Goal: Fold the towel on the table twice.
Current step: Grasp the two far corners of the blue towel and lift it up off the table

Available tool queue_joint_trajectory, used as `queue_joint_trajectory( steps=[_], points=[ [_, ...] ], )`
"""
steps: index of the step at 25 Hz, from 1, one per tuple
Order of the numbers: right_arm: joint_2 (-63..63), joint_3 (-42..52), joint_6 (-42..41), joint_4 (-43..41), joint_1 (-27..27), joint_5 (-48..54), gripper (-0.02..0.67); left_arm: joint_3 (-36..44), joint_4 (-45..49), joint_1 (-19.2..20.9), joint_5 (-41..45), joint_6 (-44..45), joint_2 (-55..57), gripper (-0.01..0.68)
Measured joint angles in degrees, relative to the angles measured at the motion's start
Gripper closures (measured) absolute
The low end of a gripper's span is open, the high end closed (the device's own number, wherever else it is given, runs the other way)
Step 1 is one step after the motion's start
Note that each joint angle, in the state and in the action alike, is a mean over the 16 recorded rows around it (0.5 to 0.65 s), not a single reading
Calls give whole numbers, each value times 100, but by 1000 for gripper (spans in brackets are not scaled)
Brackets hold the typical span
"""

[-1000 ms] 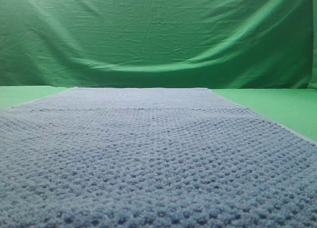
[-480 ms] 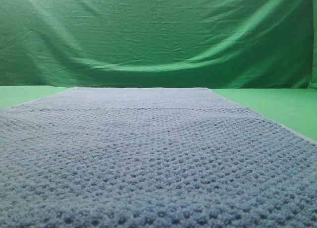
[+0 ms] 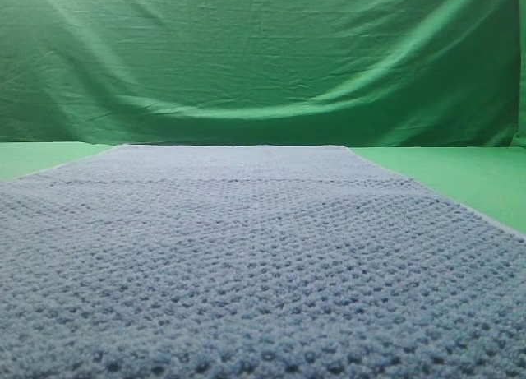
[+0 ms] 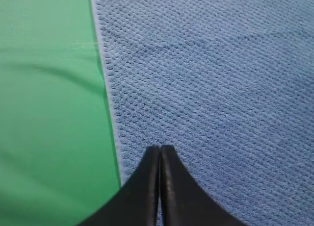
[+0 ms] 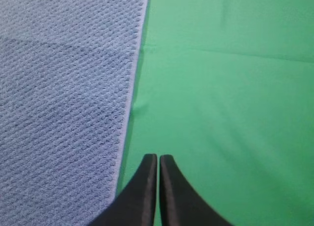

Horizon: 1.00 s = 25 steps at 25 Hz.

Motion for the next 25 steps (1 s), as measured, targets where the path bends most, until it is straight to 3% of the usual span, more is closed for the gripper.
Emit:
queue_joint_trajectory(
  steps=[10, 20, 25],
  points=[
    [2386, -1290, -18, 46, 406, -195, 649, -1213, 82, -80, -54, 321, 2500, 673],
    [4227, -2382, -20, 85, 445, -454, 644, -2208, 159, 257, -129, 489, 4068, 673],
    [4864, -2763, -20, 87, 445, -517, 570, -2462, 157, 451, -176, 585, 4467, 641]
  ],
)
